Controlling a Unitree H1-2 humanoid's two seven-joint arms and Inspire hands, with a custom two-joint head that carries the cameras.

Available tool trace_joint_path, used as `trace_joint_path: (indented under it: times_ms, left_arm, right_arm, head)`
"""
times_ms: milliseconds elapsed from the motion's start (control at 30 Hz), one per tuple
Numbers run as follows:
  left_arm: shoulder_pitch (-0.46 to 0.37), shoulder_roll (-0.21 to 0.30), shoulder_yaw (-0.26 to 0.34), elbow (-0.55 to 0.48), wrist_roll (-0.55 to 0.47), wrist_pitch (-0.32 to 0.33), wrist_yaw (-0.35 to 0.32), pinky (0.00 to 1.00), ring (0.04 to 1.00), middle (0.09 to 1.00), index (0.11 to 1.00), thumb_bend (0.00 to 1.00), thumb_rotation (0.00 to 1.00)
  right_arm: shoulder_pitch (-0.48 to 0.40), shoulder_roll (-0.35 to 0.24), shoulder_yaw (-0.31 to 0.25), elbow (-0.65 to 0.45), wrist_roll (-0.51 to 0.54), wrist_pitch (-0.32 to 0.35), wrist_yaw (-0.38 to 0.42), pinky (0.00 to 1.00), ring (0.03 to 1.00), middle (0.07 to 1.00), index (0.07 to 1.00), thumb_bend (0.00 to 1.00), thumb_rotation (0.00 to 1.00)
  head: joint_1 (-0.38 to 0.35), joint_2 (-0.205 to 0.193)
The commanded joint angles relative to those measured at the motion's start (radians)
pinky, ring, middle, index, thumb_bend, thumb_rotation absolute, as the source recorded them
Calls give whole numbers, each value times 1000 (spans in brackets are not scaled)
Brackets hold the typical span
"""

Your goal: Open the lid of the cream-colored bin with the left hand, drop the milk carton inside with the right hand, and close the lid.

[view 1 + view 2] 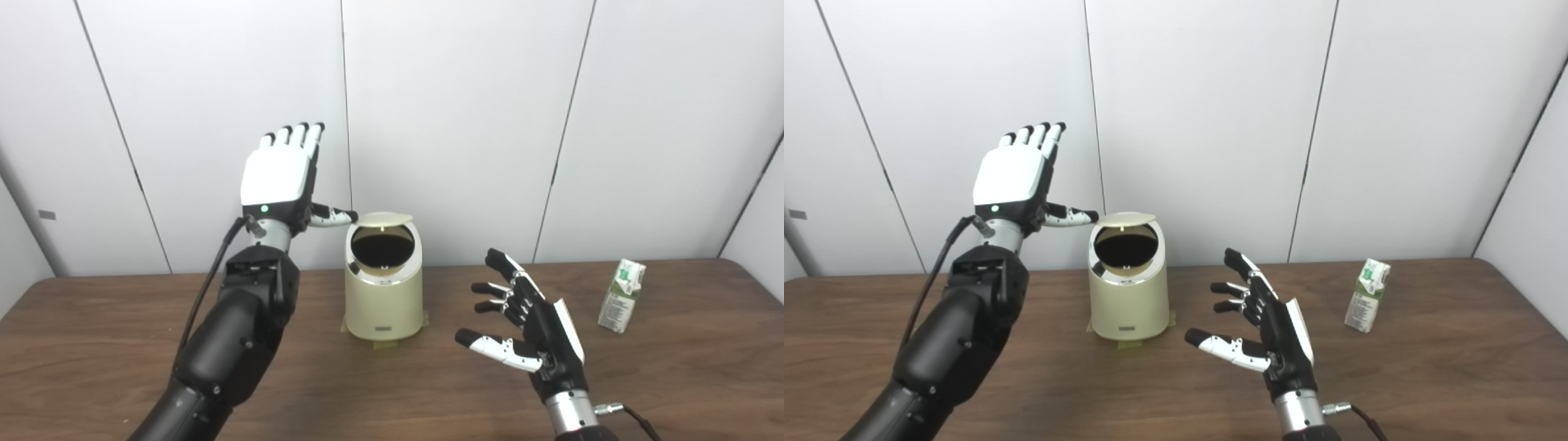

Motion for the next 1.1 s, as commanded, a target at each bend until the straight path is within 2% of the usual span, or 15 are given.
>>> trace_joint_path:
  times_ms: [0,67,133,233,300,367,467,600,733,833,933,1033,1067]
  left_arm:
    - [5,-6,75,-79,-161,-52,-32,918,1000,1000,1000,921,409]
    - [53,-3,138,-130,-303,-76,-90,876,980,990,991,926,436]
    - [120,5,179,-163,-409,-103,-126,860,958,973,968,906,415]
    - [205,12,214,-175,-496,-170,-124,804,911,919,920,866,346]
    - [255,13,230,-188,-538,-183,-124,775,870,876,888,832,303]
    - [310,13,241,-201,-568,-186,-120,716,806,820,848,786,255]
    - [385,6,268,-206,-623,-229,-103,635,706,748,793,719,200]
    - [466,-15,301,-166,-691,-368,-67,606,686,738,763,698,148]
    - [497,-39,323,-122,-727,-459,-30,600,689,743,776,658,109]
    - [514,-45,328,-89,-745,-530,-20,607,695,745,778,650,123]
    - [532,-55,326,-78,-745,-564,-10,598,695,745,771,664,158]
    - [542,-66,323,-71,-748,-585,-5,573,680,741,769,659,134]
    - [543,-71,324,-65,-750,-590,-1,570,678,740,768,658,130]
  right_arm:
    - [-26,-3,-2,-31,-1,-14,-2,606,731,890,879,707,293]
    - [-27,-4,-4,-22,-6,-23,-7,603,733,891,881,699,292]
    - [-29,-6,-8,-14,-11,-29,-11,595,729,887,878,693,284]
    - [-31,-11,-12,-9,-14,-37,-13,597,725,883,877,691,285]
    - [-30,-14,-16,-10,-9,-38,-12,600,727,885,881,690,290]
    - [-30,-15,-24,1,7,-50,-11,600,731,890,883,699,298]
    - [-31,-22,-34,24,28,-72,-7,603,738,895,886,713,311]
    - [-32,-31,-42,49,39,-100,-5,608,741,890,881,721,332]
    - [-29,-38,-45,66,48,-128,-4,607,757,898,883,722,343]
    - [-27,-47,-52,62,39,-127,-11,597,754,897,885,731,346]
    - [-31,-75,-73,53,54,-117,-1,634,759,886,883,759,335]
    - [-40,-126,-89,-2,19,-79,8,641,759,876,880,786,294]
    - [-50,-158,-95,-45,-12,-39,13,640,756,873,879,789,289]
  head:
    - [-1,1]
    - [-2,0]
    - [-1,0]
    - [-6,-1]
    - [-6,-3]
    - [-6,-4]
    - [-7,-2]
    - [-9,-12]
    - [-14,-27]
    - [-33,-40]
    - [-75,-56]
    - [-126,-69]
    - [-141,-73]
